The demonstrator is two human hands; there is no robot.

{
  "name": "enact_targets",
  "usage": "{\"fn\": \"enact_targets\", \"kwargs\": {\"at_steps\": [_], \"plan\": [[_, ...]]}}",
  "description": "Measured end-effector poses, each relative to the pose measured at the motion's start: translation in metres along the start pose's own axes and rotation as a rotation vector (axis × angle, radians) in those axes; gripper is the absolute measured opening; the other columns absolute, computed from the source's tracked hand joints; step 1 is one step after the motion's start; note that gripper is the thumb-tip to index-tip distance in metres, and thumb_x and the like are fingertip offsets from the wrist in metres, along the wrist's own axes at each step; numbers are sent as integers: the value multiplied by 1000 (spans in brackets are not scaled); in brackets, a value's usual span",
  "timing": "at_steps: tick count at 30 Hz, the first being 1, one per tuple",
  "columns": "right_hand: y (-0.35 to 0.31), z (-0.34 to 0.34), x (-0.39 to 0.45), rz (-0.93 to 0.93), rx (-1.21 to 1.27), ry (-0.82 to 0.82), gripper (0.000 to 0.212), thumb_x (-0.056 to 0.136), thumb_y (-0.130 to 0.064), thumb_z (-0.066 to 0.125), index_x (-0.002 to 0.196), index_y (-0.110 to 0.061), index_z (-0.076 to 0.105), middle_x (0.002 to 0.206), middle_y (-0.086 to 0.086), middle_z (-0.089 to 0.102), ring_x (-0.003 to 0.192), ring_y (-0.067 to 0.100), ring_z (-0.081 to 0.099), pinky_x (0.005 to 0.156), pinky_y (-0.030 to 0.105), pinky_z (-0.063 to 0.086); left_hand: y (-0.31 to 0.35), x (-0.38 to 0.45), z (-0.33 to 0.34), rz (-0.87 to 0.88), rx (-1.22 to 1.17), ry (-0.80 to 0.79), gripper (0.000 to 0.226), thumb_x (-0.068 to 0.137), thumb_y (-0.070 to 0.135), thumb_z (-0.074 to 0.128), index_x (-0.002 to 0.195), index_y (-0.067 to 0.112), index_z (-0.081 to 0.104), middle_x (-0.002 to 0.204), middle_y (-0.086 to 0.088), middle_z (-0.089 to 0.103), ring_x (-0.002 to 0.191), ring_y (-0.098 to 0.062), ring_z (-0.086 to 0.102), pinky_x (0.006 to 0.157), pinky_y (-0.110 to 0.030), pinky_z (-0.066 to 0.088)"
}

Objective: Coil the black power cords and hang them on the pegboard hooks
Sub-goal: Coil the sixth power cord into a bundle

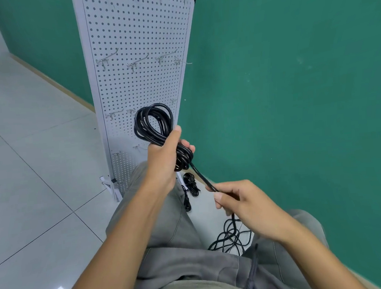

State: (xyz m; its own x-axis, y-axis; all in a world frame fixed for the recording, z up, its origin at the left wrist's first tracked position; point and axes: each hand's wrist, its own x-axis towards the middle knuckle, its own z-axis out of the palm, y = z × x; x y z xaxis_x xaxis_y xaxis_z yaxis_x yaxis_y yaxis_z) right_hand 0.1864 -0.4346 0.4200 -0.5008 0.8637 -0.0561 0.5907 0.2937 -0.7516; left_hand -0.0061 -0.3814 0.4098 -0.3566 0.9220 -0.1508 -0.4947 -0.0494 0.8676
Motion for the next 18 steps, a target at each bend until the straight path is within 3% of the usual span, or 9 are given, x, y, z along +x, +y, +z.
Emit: {"fn": "enact_targets", "kwargs": {"at_steps": [3, 5, 7, 10, 14, 15, 17, 18], "plan": [[-17, -11, 0, -56, -130, -11, 21, 106, -17, 48, 89, -11, 61, 82, 17, 55, 67, 22, 44, 65, 40, 39, -4, -3, 2, 21, 80, -32, 40, 99, 31, 67, 63, 15, 63, 58, -2, 65, 72, -31, 70, 75, -39, 53], [-26, -19, 0, -68, -153, -12, 25, 106, -16, 48, 87, -22, 62, 83, 2, 64, 78, 29, 55, 74, 43, 45, -6, -6, 5, 28, 98, -71, 37, 100, 30, 67, 67, 14, 62, 59, -3, 63, 70, -30, 69, 71, -37, 54], [-32, -26, 2, -80, -136, 21, 26, 106, -13, 50, 87, -24, 66, 80, -15, 67, 77, 23, 58, 75, 37, 47, -10, -9, 8, 37, 121, -132, 36, 99, 31, 67, 66, 17, 64, 60, -4, 62, 67, -29, 67, 71, -41, 55], [-38, -39, 10, -103, -65, 158, 23, 102, -12, 57, 86, -21, 71, 70, -13, 66, 64, 7, 56, 67, 23, 48, -19, -14, 14, 14, 139, -258, 40, 94, 41, 72, 58, 24, 67, 62, -4, 62, 63, -26, 62, 79, -57, 55], [-45, -50, 15, -137, -94, 272, 21, 96, -13, 66, 78, -21, 72, 65, -12, 67, 61, 10, 59, 65, 19, 48, -26, -25, 23, -34, 146, -409, 47, 84, 64, 72, 65, 22, 66, 63, -3, 61, 62, -25, 64, 88, -63, 55], [-46, -51, 16, -133, -109, 292, 20, 95, -13, 68, 77, -21, 71, 64, -12, 67, 59, 9, 58, 63, 19, 47, -27, -29, 26, -36, 151, -440, 51, 83, 66, 66, 70, 17, 64, 64, -4, 61, 62, -26, 65, 81, -62, 58], [-48, -52, 17, -117, -34, 340, 14, 90, -10, 74, 79, -16, 68, 63, -10, 68, 54, 8, 54, 58, 17, 45, -26, -37, 30, -49, 152, -491, 60, 81, 69, 53, 78, 10, 61, 63, -2, 60, 62, -27, 66, 59, -44, 59], [-49, -52, 17, -102, 58, 374, 14, 86, -6, 78, 83, -10, 64, 64, -6, 67, 51, 9, 52, 54, 18, 45, -26, -41, 32, -58, 148, -525, 66, 80, 71, 49, 85, 7, 63, 64, -1, 59, 62, -26, 66, 59, -39, 57]]}}
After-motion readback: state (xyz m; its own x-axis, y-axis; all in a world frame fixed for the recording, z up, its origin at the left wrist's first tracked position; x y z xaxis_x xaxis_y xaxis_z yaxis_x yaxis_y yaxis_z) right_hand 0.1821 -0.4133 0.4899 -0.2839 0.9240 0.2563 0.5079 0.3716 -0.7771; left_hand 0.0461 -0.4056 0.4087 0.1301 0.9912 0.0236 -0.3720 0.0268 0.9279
